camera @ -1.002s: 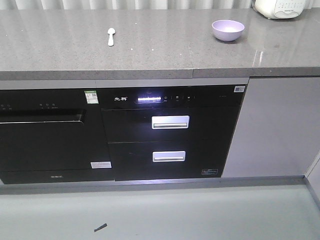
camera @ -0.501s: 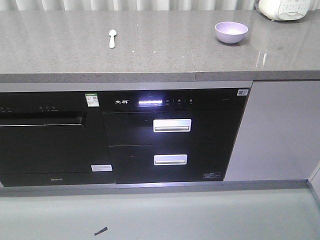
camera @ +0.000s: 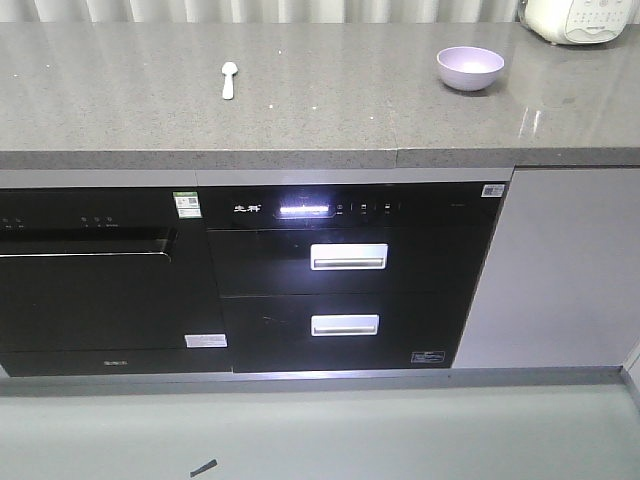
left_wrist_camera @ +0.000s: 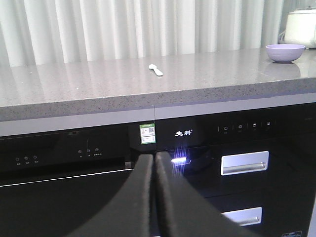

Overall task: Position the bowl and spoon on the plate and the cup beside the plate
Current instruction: 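Drive up to the counter edge, bringing spoon and bowl into reach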

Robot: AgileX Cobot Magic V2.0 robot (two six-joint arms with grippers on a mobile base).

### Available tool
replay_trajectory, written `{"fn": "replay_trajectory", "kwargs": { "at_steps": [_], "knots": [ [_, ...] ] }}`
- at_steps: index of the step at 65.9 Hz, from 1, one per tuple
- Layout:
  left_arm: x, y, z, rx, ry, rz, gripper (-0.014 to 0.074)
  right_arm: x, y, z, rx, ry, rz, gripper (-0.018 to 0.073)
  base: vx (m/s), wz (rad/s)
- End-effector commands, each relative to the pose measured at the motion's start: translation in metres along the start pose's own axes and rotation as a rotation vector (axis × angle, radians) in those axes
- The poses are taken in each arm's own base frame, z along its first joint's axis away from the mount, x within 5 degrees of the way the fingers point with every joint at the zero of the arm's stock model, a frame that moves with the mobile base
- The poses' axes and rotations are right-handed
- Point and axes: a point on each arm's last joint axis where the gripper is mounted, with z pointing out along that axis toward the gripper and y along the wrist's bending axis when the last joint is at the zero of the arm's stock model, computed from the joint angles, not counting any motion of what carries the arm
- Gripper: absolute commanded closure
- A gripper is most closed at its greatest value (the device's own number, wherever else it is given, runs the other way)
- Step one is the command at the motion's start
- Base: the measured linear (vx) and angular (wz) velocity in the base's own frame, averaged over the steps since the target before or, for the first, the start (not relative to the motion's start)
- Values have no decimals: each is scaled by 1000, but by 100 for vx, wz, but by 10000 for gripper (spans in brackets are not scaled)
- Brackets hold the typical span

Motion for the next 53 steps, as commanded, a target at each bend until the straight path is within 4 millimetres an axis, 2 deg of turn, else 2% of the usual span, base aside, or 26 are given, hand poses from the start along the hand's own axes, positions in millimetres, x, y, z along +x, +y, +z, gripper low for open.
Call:
{"fn": "replay_trajectory", "kwargs": {
  "at_steps": [1, 53],
  "knots": [
    [2, -1, 0, 12, -62, -11, 603, -7, -1, -1, 16, -81, -13, 561, 3, 2],
    [2, -1, 0, 12, -62, -11, 603, -7, -1, -1, 16, -81, -13, 561, 3, 0]
  ]
}}
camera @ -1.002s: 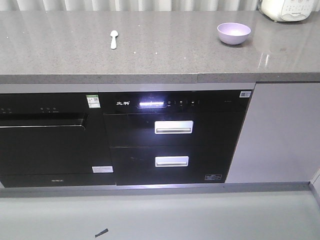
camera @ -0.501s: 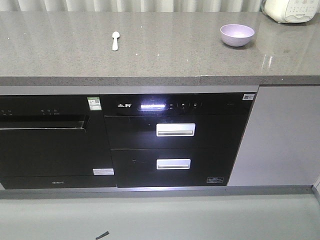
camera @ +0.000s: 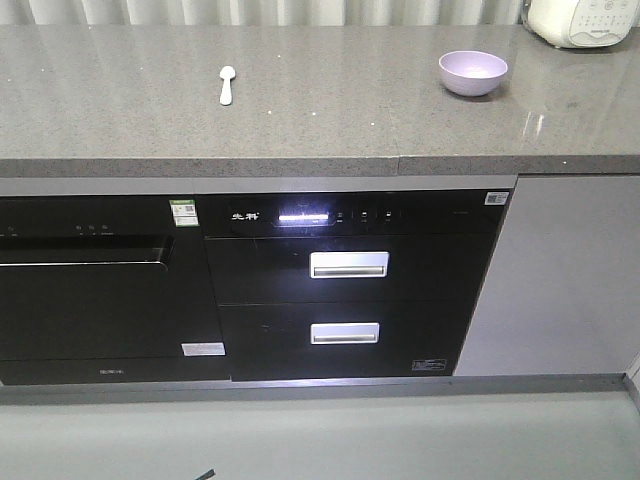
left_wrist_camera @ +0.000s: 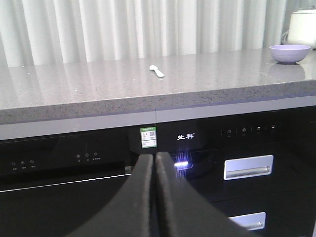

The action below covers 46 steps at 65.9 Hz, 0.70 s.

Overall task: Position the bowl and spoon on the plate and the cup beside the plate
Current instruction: 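Drive up to the counter edge, bringing spoon and bowl into reach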

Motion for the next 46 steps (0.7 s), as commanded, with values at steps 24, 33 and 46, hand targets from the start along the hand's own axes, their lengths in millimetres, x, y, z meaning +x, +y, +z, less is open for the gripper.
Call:
{"fn": "replay_trajectory", "kwargs": {
  "at_steps": [24, 33, 46],
  "knots": [
    [2, -1, 0, 12, -62, -11, 603, -7, -1, -1, 16, -81, -13, 561, 4, -1],
    [2, -1, 0, 12, -62, -11, 603, -7, -1, -1, 16, -81, -13, 561, 5, -1],
    [2, -1, 0, 12, -62, -11, 603, -7, -1, -1, 16, -81, -13, 561, 5, -1]
  ]
}}
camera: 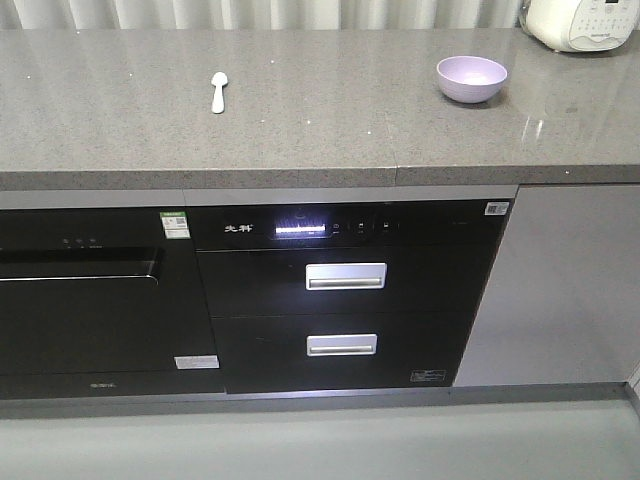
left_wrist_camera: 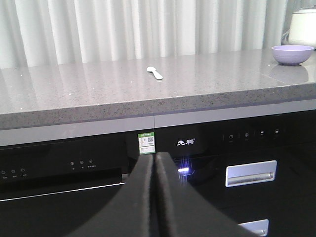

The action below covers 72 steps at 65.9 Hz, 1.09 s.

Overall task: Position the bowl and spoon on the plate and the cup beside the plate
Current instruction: 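Drive up to the counter edge, bringing spoon and bowl into reach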

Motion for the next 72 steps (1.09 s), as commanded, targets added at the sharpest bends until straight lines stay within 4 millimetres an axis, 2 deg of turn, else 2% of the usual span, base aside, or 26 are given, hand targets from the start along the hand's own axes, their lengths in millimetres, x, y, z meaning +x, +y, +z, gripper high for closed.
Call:
{"fn": "replay_trajectory", "kwargs": {
  "at_steps": [1, 72],
  "knots": [
    [2, -1, 0, 12, -62, -11, 603, -7, -1, -1, 16, -81, -13, 561, 6, -1],
    [2, -1, 0, 12, -62, -11, 603, -7, -1, -1, 16, -81, -13, 561, 7, -1]
  ]
}}
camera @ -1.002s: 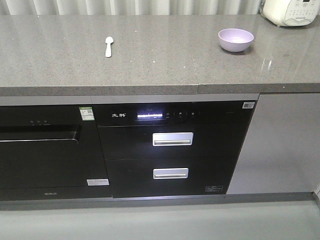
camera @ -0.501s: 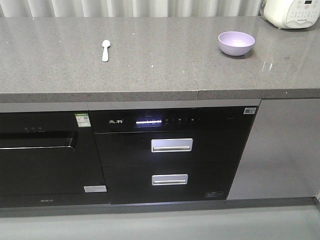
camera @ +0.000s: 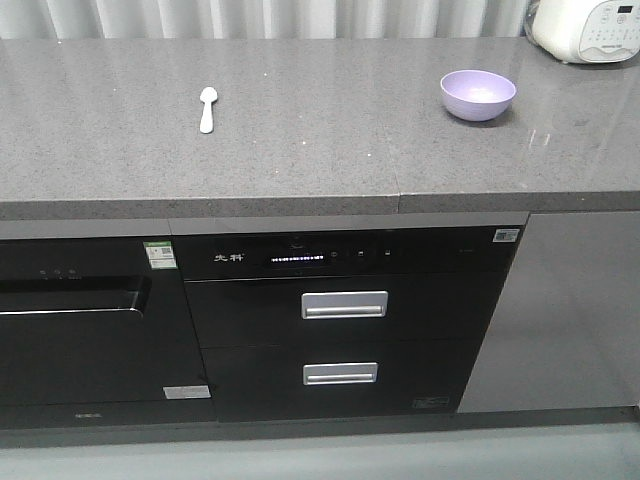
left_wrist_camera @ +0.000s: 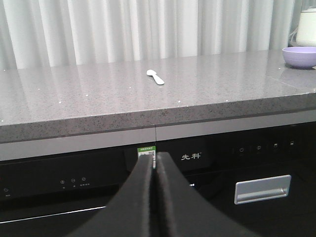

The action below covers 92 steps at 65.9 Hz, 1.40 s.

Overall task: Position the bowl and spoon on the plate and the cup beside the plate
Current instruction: 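Drive up to the counter edge, bringing spoon and bowl into reach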

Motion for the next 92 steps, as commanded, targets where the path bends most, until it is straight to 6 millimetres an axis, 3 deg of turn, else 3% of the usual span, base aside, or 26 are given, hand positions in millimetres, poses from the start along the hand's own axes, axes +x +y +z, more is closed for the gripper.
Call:
{"fn": "replay_trajectory", "kwargs": {
  "at_steps": [1, 92],
  "knots": [
    [2, -1, 0, 12, -62, -11, 603, -7, -1, -1, 16, -81, -13, 561, 6, 1],
    [2, -1, 0, 12, -62, -11, 603, -7, -1, -1, 16, -81, -13, 561, 7, -1]
  ]
}}
